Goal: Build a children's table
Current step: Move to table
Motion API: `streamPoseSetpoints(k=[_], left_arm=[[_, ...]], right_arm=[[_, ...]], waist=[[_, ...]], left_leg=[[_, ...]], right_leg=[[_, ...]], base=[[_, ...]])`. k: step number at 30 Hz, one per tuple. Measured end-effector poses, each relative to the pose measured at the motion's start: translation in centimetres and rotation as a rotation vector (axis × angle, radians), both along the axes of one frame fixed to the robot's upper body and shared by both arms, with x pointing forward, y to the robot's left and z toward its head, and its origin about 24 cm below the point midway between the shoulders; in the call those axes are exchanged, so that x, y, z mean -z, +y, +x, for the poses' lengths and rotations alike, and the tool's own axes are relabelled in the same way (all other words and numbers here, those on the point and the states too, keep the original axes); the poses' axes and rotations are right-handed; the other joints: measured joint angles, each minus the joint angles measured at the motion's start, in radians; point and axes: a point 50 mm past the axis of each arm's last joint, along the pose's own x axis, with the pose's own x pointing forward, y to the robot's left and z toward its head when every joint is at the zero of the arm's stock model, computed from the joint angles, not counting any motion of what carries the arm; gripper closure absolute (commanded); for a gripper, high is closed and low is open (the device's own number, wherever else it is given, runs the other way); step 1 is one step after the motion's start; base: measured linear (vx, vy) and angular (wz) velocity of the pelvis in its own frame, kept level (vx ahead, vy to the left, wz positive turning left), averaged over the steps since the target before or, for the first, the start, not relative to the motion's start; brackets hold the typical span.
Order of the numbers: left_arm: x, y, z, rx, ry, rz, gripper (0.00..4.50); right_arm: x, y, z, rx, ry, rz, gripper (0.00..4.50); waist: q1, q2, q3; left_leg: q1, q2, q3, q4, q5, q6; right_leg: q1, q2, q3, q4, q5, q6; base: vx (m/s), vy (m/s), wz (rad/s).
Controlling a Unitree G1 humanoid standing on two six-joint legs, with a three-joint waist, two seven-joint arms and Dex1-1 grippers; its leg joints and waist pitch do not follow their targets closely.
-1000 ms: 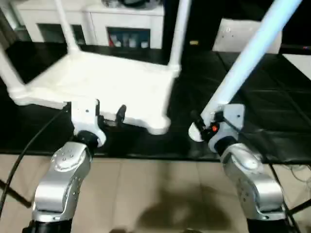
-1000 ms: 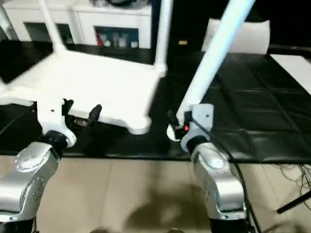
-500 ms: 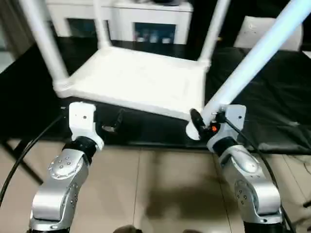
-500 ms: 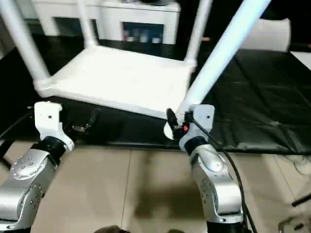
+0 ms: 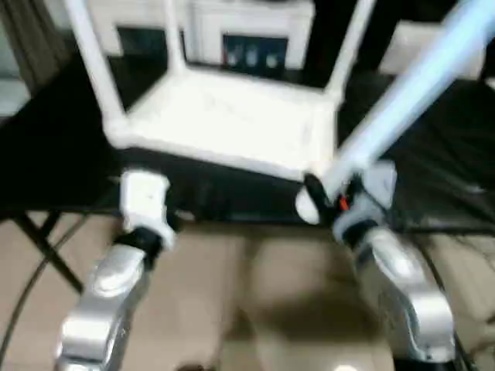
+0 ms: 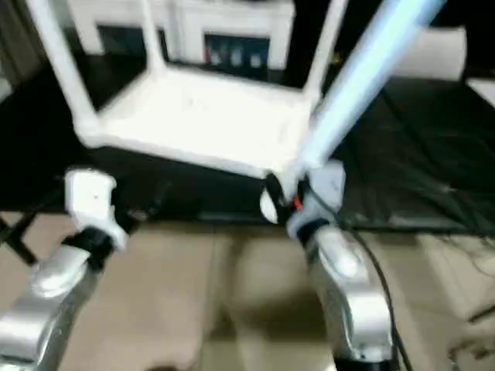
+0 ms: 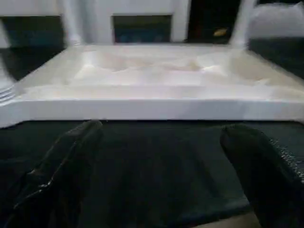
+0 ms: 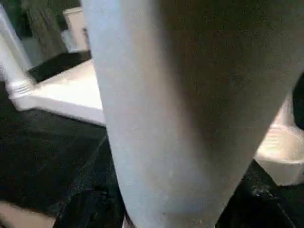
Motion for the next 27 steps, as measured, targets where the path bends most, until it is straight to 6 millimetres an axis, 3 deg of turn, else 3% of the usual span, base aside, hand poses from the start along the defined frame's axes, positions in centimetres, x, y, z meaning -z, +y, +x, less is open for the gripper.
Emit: streamPoseSetpoints(k=[1, 2, 3, 4, 5, 6, 7, 8, 9, 11, 12, 16, 18, 19, 20, 21, 22, 23, 24, 25, 26, 27], left_arm=[[-0.2, 0.0, 0.1, -0.006, -0.010, -0.011, 0.00], [-0.4, -0.2, 0.2, -0.002, -0.019, -0.017, 0.00], [-0.6, -0.2, 0.3, 0.000, -0.026, -0.021, 0.00], [-0.6, -0.4, 0.4, 0.002, -0.025, -0.030, 0.00], [-0.5, -1.0, 0.5, 0.017, -0.024, -0.041, 0.00], [-0.6, -1.4, 0.5, 0.034, -0.027, -0.043, 0.00], [-0.6, -1.4, 0.5, 0.031, -0.029, -0.040, 0.00], [-0.7, -1.3, 0.6, 0.018, -0.034, -0.037, 0.00], [-0.8, -1.1, 0.6, 0.011, -0.039, -0.031, 0.00], [-0.7, -0.9, 0.6, -0.001, -0.035, -0.018, 0.00], [-0.7, -0.9, 0.6, -0.002, -0.033, -0.015, 0.00], [-0.7, -0.9, 0.6, -0.002, -0.033, -0.011, 0.00], [-0.7, -0.9, 0.6, -0.004, -0.034, -0.005, 0.00], [-0.7, -0.9, 0.6, -0.003, -0.034, -0.005, 0.00], [-0.7, -1.0, 0.6, -0.002, -0.034, -0.006, 0.00], [-0.7, -1.0, 0.6, 0.000, -0.035, -0.008, 0.00], [-0.7, -1.3, 0.6, 0.009, -0.034, -0.011, 0.00], [-0.7, -1.4, 0.6, 0.014, -0.034, -0.011, 0.00], [-0.7, -1.4, 0.7, 0.016, -0.035, -0.008, 0.00], [-0.6, -1.2, 0.6, 0.010, -0.032, -0.004, 0.00], [-0.7, -1.0, 0.7, 0.005, -0.034, 0.001, 0.00], [-0.7, -0.9, 0.7, -0.002, -0.033, 0.006, 0.00]], right_arm=[[-0.3, -0.1, 0.1, 0.002, -0.010, -0.001, 2.61], [-0.5, -0.2, 0.1, 0.006, -0.022, -0.002, 2.61], [-0.7, -0.3, 0.1, 0.008, -0.030, -0.005, 2.61], [-0.7, -0.5, 0.2, 0.012, -0.031, -0.014, 2.61], [-0.5, -0.8, 0.1, 0.024, -0.024, -0.019, 2.61], [-0.3, -1.2, 0.2, 0.039, -0.015, -0.023, 2.61], [-0.2, -1.4, 0.2, 0.049, -0.009, -0.030, 2.61], [-0.3, -1.6, 0.2, 0.056, -0.009, -0.033, 2.61], [-0.4, -1.6, 0.3, 0.058, -0.013, -0.032, 2.61], [-0.4, -1.4, 0.3, 0.055, -0.012, -0.028, 2.61], [-0.4, -1.2, 0.3, 0.049, -0.009, -0.026, 2.61], [-0.3, -0.9, 0.2, 0.036, 0.000, -0.021, 2.61], [-0.2, -0.9, 0.2, 0.036, 0.009, -0.024, 2.61], [-0.1, -1.0, 0.2, 0.037, 0.015, -0.028, 2.61], [-0.1, -1.1, 0.2, 0.039, 0.016, -0.032, 2.61], [-0.1, -1.3, 0.2, 0.045, 0.019, -0.035, 2.61], [0.0, -1.5, 0.1, 0.055, 0.025, -0.037, 2.61], [0.0, -1.8, 0.2, 0.067, 0.024, -0.041, 2.61], [0.0, -2.0, 0.2, 0.077, 0.025, -0.038, 2.61], [0.0, -1.8, 0.2, 0.074, 0.025, -0.033, 2.61], [-0.1, -1.5, 0.2, 0.068, 0.021, -0.021, 2.61], [-0.1, -1.0, 0.1, 0.049, 0.023, -0.017, 2.61]], waist=[[-0.005, -0.008, -0.007], [-0.007, -0.017, -0.012], [-0.006, -0.038, -0.018], [-0.004, -0.064, -0.024], [0.003, -0.056, -0.018], [0.018, -0.055, -0.014], [0.024, -0.055, -0.014], [0.030, -0.052, -0.015], [0.037, -0.045, -0.013], [0.041, -0.035, -0.009], [0.040, -0.028, -0.006], [0.035, -0.014, 0.002], [0.032, -0.014, 0.002], [0.030, -0.017, 0.002], [0.031, -0.021, 0.002], [0.038, -0.024, 0.003], [0.042, -0.025, 0.003], [0.043, -0.019, 0.000], [0.045, -0.012, -0.002], [0.040, -0.001, -0.006], [0.037, 0.002, -0.008], [0.031, -0.002, -0.010]], left_leg=[[0.014, -0.011, 0.001, -0.029, 0.012, 0.001], [0.020, -0.021, 0.011, -0.047, 0.018, 0.003], [0.031, -0.043, 0.023, -0.062, 0.021, 0.003], [0.040, -0.066, 0.033, -0.066, 0.020, 0.005], [0.030, -0.065, 0.031, -0.043, 0.030, 0.011], [0.018, -0.061, 0.032, -0.036, 0.056, 0.010], [0.016, -0.045, 0.031, -0.067, 0.081, -0.002], [0.011, -0.013, 0.031, -0.116, 0.106, -0.032], [-0.002, 0.013, 0.031, -0.122, 0.117, -0.059], [-0.011, 0.047, 0.027, -0.118, 0.117, -0.065], [-0.010, 0.058, 0.031, -0.118, 0.118, -0.065], [-0.009, 0.097, 0.069, -0.119, 0.136, -0.075], [-0.003, 0.115, 0.087, -0.132, 0.150, -0.079], [0.000, 0.122, 0.100, -0.140, 0.151, -0.078], [-0.003, 0.116, 0.111, -0.133, 0.145, -0.067], [-0.017, 0.112, 0.113, -0.111, 0.120, -0.012], [-0.028, 0.093, 0.112, -0.076, 0.101, 0.031], [-0.030, 0.077, 0.113, -0.077, 0.102, 0.052], [-0.031, 0.070, 0.092, -0.088, 0.120, 0.051], [-0.030, 0.099, 0.073, -0.100, 0.135, -0.012], [-0.032, 0.113, 0.067, -0.109, 0.146, -0.051], [-0.035, 0.114, 0.062, -0.109, 0.149, -0.055]], right_leg=[[-0.044, 0.004, 0.006, -0.004, 0.030, 0.036], [-0.081, 0.000, 0.012, -0.031, 0.070, 0.038], [-0.104, -0.016, 0.029, -0.093, 0.132, 0.024], [-0.107, -0.036, 0.057, -0.128, 0.199, -0.016], [-0.096, -0.030, 0.079, -0.132, 0.193, -0.015], [-0.092, -0.028, 0.084, -0.140, 0.197, -0.016], [-0.086, -0.025, 0.084, -0.149, 0.201, -0.018], [-0.080, -0.014, 0.074, -0.157, 0.204, -0.023], [-0.076, -0.001, 0.063, -0.163, 0.205, -0.027], [-0.067, 0.016, 0.053, -0.199, 0.224, -0.040], [-0.063, 0.019, 0.046, -0.211, 0.228, -0.045], [-0.053, 0.014, 0.023, -0.209, 0.230, -0.055], [-0.054, 0.011, 0.005, -0.201, 0.225, -0.071], [-0.058, 0.011, 0.002, -0.198, 0.224, -0.079], [-0.061, 0.012, 0.001, -0.200, 0.225, -0.083], [-0.062, 0.012, 0.002, -0.203, 0.225, -0.084], [-0.062, 0.015, 0.001, -0.209, 0.229, -0.088], [-0.062, 0.024, -0.003, -0.214, 0.232, -0.089], [-0.062, 0.035, -0.012, -0.222, 0.238, -0.091], [-0.059, 0.044, -0.040, -0.244, 0.240, -0.087], [-0.070, 0.042, -0.050, -0.215, 0.218, -0.058], [-0.091, 0.031, -0.028, -0.149, 0.188, -0.046]], base=[[0.110, -0.009, 0.09], [0.110, -0.009, 0.09], [0.110, -0.032, 0.09], [0.138, -0.068, 0.13], [0.138, -0.068, 0.13], [0.101, -0.072, 0.08], [-0.031, -0.111, -0.01], [-0.031, -0.111, -0.01], [-0.105, -0.132, 0.00], [-0.078, -0.069, -0.04], [0.000, 0.000, 0.00], [-0.030, -0.032, 0.11], [-0.043, -0.100, 0.20], [-0.024, -0.131, 0.12], [-0.024, -0.131, 0.12], [-0.027, -0.124, 0.04], [-0.032, -0.098, 0.02], [-0.032, -0.098, 0.02], [-0.040, -0.086, -0.03], [-0.011, -0.092, -0.08], [-0.011, -0.092, -0.08], [0.000, -0.085, 0.00]])
